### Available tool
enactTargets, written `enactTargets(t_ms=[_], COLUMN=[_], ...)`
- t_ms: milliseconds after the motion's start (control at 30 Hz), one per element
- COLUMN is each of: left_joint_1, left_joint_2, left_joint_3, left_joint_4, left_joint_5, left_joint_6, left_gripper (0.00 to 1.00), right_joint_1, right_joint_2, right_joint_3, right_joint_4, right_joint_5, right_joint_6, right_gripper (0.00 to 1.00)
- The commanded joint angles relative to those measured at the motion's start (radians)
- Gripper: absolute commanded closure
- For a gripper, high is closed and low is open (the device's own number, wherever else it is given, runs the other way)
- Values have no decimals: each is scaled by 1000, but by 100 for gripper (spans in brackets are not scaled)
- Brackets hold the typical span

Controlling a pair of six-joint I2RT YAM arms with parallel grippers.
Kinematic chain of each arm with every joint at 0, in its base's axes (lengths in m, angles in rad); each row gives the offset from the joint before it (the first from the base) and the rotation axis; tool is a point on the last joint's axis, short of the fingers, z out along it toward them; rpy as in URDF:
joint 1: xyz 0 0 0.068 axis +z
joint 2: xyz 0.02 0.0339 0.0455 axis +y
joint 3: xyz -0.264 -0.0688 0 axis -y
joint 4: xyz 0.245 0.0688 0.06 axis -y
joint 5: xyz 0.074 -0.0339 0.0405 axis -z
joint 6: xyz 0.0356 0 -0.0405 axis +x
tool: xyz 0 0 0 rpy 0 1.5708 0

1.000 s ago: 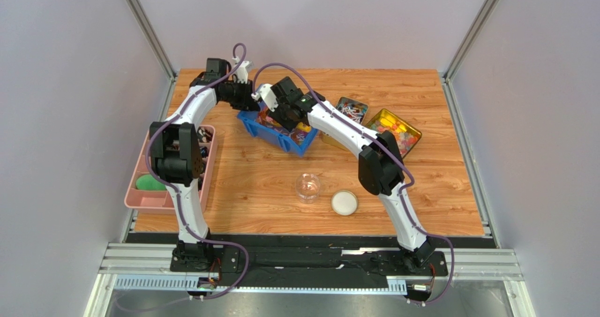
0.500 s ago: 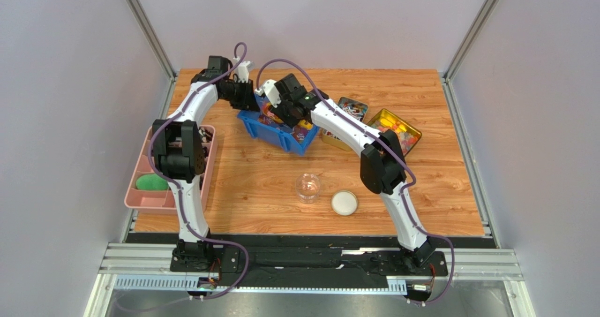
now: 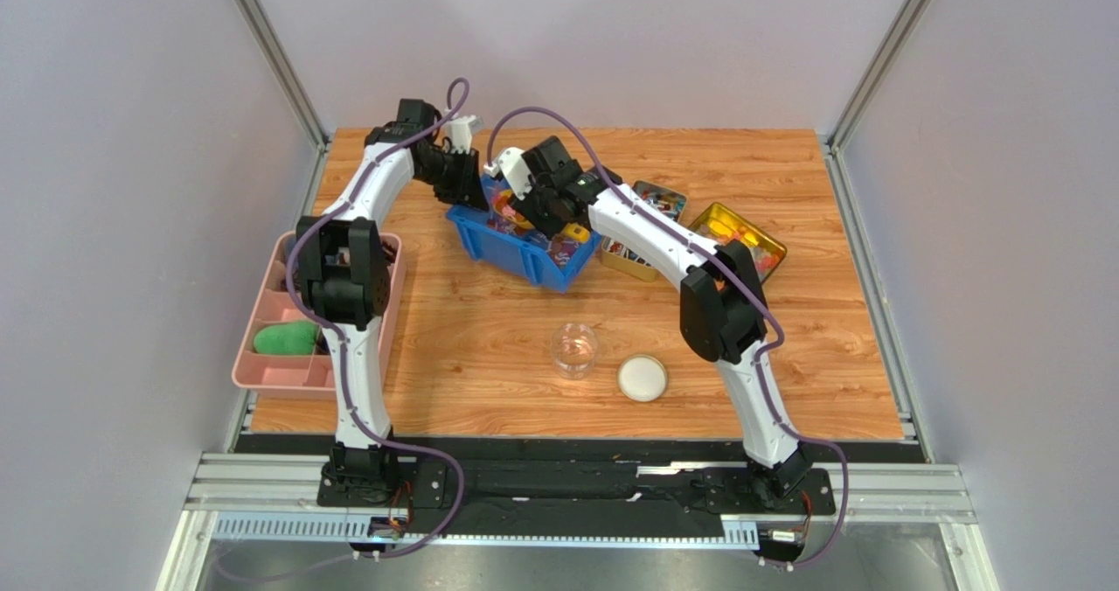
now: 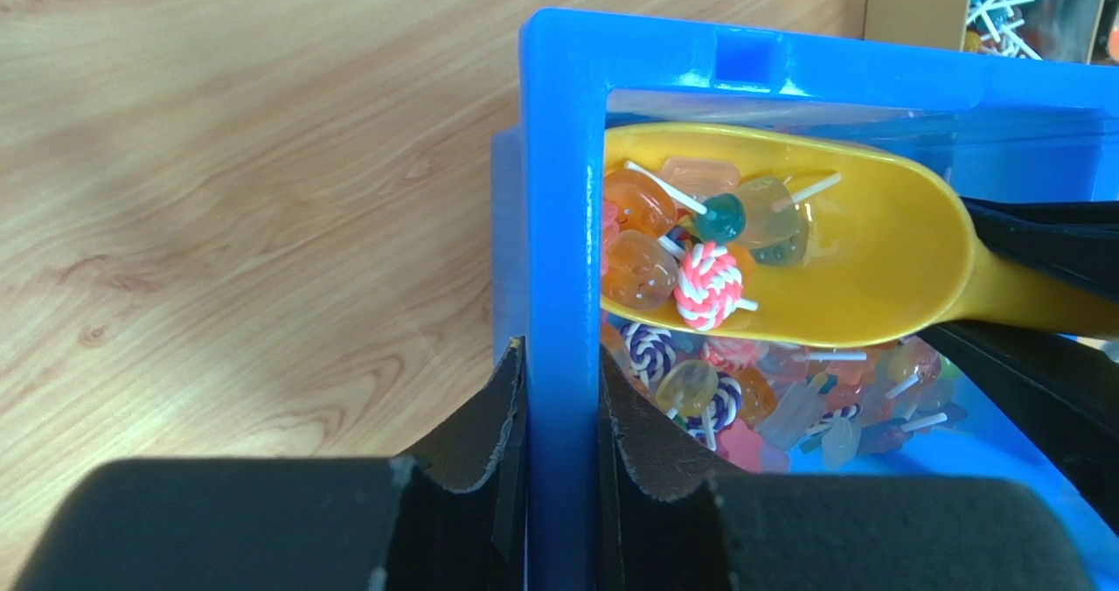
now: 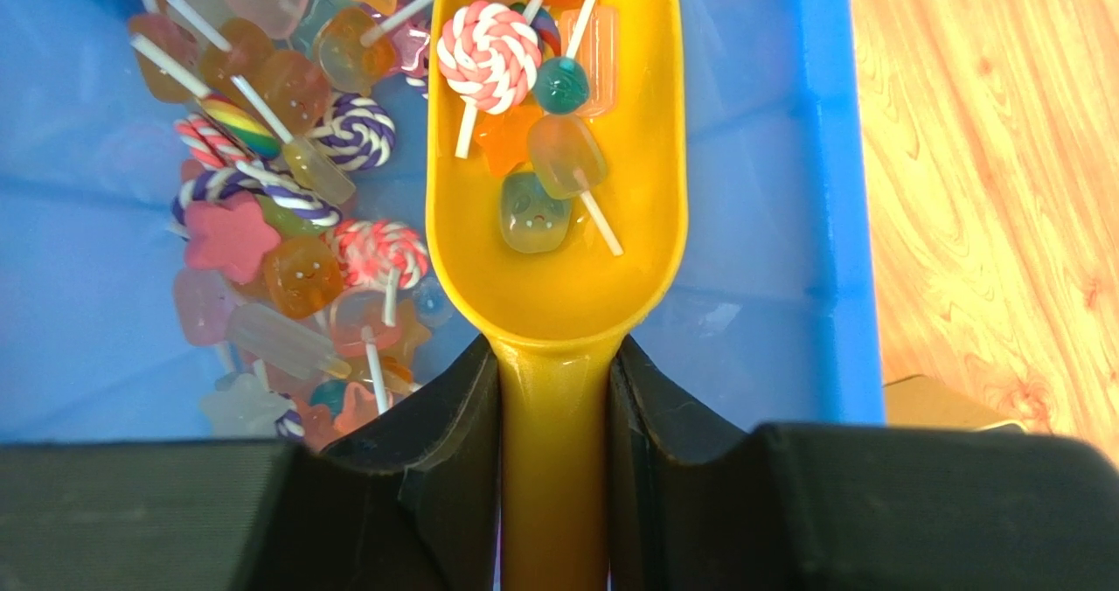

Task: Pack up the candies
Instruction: Scoop the fake candies from the storage box.

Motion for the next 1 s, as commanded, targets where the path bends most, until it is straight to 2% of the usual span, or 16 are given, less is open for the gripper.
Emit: enactTargets(t_ms=[0,300,667,967], left_joint_1=[-6,9,12,40], left_joint_2=[-37,-37,-30,12], left_joint_3=[79,130,152,230], left_joint_4=[-87,-85,-107,-145], left_joint_5=[103,83,-24,-43], left_joint_6=[-26,-18,19,43], left_gripper=[100,100,100,100], right_joint_1=[-14,-26,-40,-68], right_joint_2=[-104,-208,-222,-292], right_joint_3=[-55,-206,-168,-215], right_joint_4=[117,192,194,194], right_joint_5=[56,77,51,-1], right_joint_6=[-23,-20,22,35], right_gripper=[100,100,100,100])
